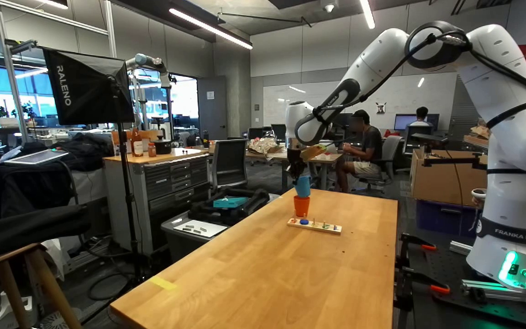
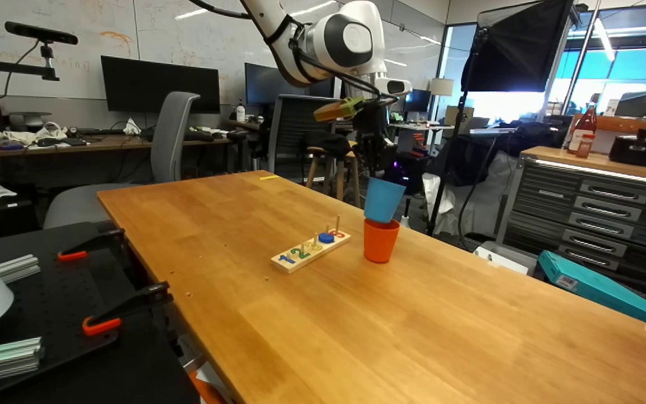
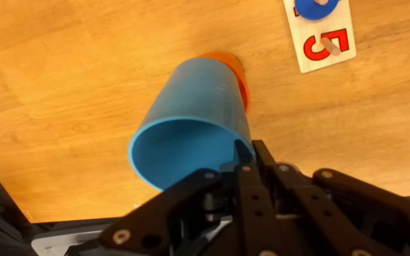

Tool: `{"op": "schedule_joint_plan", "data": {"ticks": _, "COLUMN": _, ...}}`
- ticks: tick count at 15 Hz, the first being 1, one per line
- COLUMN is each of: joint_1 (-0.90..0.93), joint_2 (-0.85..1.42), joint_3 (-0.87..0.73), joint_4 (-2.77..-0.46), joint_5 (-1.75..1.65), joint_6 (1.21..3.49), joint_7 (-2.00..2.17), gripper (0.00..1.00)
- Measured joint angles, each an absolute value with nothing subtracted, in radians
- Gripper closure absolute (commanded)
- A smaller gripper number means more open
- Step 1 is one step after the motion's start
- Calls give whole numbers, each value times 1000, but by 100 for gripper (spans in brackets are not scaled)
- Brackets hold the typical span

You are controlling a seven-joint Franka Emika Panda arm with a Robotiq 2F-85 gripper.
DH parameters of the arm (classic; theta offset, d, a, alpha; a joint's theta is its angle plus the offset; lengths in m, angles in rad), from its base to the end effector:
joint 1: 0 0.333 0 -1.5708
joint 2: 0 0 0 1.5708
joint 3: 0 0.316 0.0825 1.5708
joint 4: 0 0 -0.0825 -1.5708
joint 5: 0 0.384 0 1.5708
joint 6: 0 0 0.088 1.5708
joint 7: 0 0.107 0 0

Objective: Put the blue cup inside the orange cup

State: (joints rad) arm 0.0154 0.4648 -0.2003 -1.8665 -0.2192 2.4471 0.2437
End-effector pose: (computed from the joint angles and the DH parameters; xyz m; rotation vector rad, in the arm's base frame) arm 0.6412 -0.1109 0.2829 2.8804 -0.3499 0.1832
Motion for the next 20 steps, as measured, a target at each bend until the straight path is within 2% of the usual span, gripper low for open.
{"op": "schedule_joint_plan", "data": {"ticks": 14, "joint_1": 13, "joint_2": 469, "joint_3": -204, "joint_4": -1882, "joint_5": -226, "joint_6": 2502, "joint_7": 275, "gripper": 99}}
{"op": "schedule_joint_plan", "data": {"ticks": 15, "joint_1": 13, "joint_2": 471, "joint_3": -204, "joint_4": -1879, "joint_5": -226, "joint_6": 2504, "joint_7": 278, "gripper": 69}}
{"op": "schedule_joint_plan", "data": {"ticks": 17, "joint_1": 13, "joint_2": 472, "joint_3": -204, "joint_4": -1875, "joint_5": -226, "joint_6": 2507, "joint_7": 283, "gripper": 62}}
{"op": "schedule_joint_plan", "data": {"ticks": 20, "joint_1": 12, "joint_2": 475, "joint_3": -205, "joint_4": -1874, "joint_5": -226, "joint_6": 2510, "joint_7": 291, "gripper": 39}}
